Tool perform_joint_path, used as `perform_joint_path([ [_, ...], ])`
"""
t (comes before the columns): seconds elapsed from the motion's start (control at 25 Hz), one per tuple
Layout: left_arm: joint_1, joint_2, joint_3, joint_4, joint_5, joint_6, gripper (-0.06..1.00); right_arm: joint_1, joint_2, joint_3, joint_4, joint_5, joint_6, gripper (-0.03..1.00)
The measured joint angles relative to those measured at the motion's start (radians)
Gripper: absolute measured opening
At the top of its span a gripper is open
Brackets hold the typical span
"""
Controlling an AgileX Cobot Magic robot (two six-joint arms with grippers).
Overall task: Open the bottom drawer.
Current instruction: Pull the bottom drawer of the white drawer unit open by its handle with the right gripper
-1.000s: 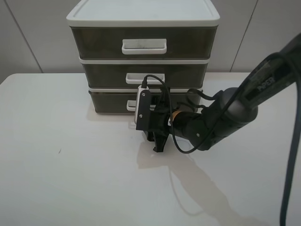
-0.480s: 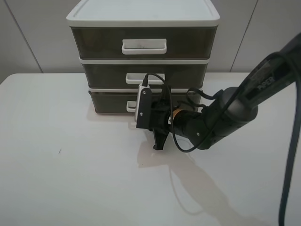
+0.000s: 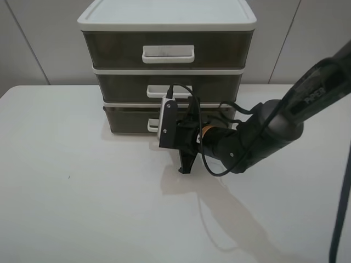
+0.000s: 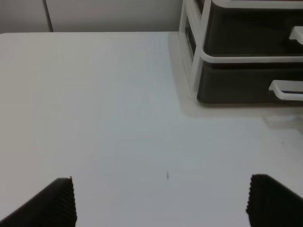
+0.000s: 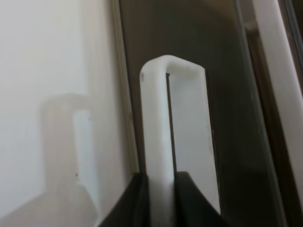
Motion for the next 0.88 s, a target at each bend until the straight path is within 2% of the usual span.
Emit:
perform_joint_path([
  [0.36, 0.0, 0.0, 0.0, 0.0, 0.0, 0.0, 0.74, 0.073, -0.095, 0.114, 0.047, 0.046, 0.003, 0.11],
  [0.88, 0.0, 0.0, 0.0, 0.0, 0.0, 0.0, 0.74, 0.252, -0.177, 0.234, 0.231, 0.047, 0.007, 0.11],
])
